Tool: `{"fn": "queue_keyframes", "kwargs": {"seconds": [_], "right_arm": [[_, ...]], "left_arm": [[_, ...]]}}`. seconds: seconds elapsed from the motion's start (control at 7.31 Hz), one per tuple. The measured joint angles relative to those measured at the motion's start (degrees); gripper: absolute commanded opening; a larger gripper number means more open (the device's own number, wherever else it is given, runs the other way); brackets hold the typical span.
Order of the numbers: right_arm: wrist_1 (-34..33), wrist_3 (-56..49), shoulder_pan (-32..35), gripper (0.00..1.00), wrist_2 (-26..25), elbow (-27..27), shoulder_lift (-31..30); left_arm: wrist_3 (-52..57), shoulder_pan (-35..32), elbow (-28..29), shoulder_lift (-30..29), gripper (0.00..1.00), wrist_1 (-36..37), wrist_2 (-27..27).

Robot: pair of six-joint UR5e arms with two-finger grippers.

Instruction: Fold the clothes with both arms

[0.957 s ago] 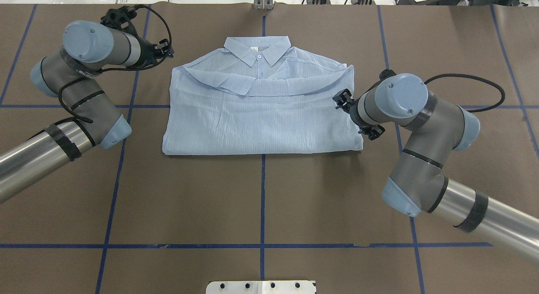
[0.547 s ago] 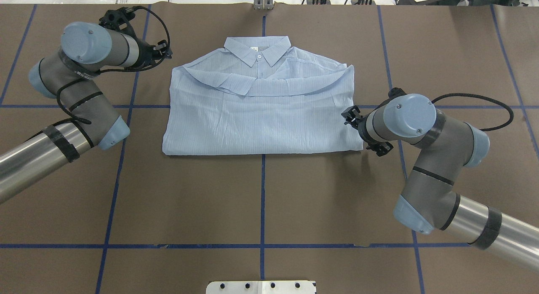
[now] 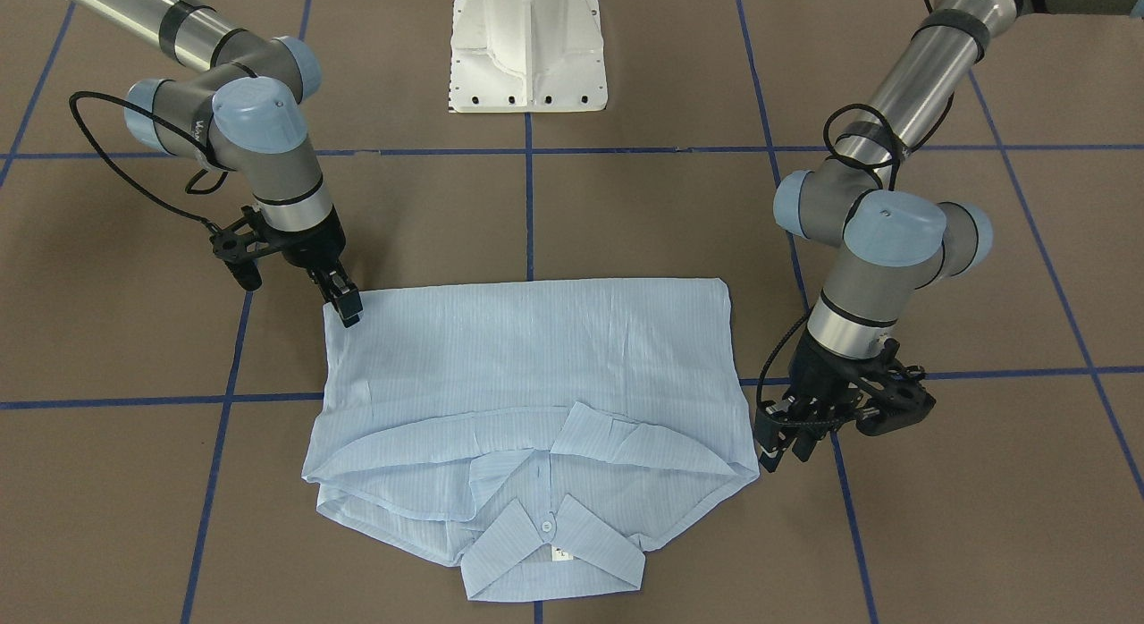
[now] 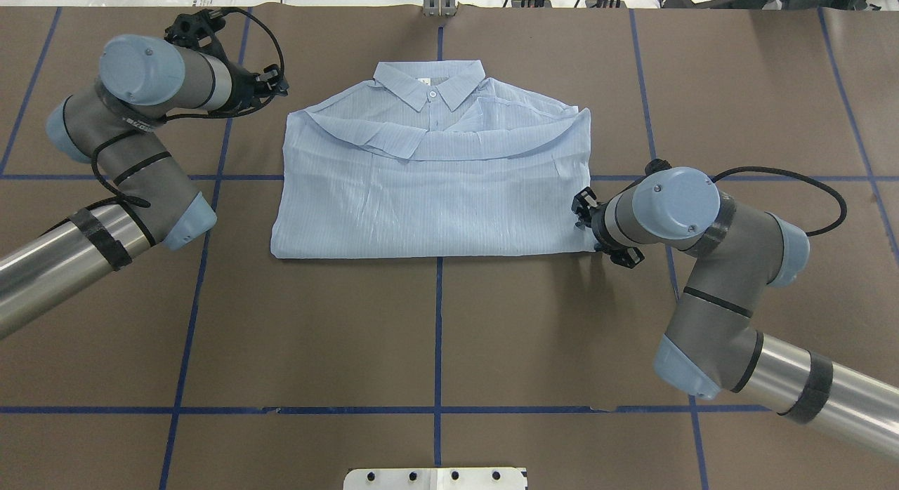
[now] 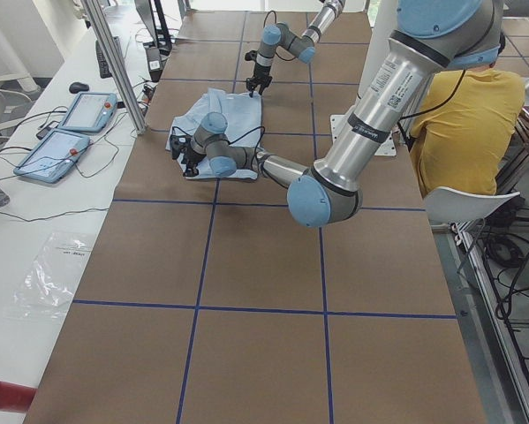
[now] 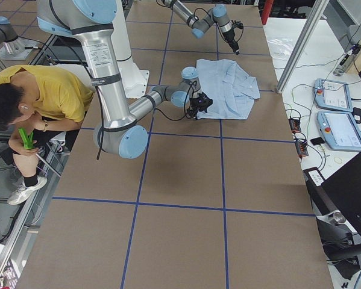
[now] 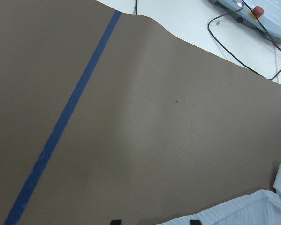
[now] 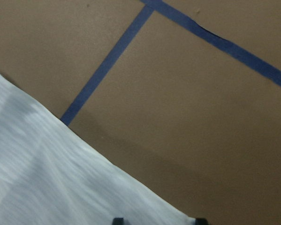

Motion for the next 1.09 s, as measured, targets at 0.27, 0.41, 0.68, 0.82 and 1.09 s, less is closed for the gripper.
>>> {"fn": "queue_keyframes", "kwargs": {"seconds": [0.27,0.41,0.68,0.82,1.09], "right_arm": [[-0.02,0.18,-0.03,0.00,0.20,0.60,0.03],[-0.13,0.30,0.00,0.00,0.24,1.90,-0.27],[-0.82,1.20,-0.99,0.00,0.48,9.72,-5.07],[-1.95,1.77,-3.77,0.00,0.71,16.40,-9.99],[-9.52,3.39,-13.54,0.00,3.60,29.22,-16.95]], "left_arm": [[-0.01,-0.01,-0.14,0.16,0.58,0.02,0.00],[-0.01,-0.02,-0.16,0.27,0.58,-0.04,0.00],[-0.11,-0.05,-0.27,0.40,0.58,-0.12,0.00],[-0.25,-0.09,-0.97,0.48,0.60,-0.06,-0.04],[-1.02,-0.10,-6.68,2.58,0.61,0.63,-2.37]]}}
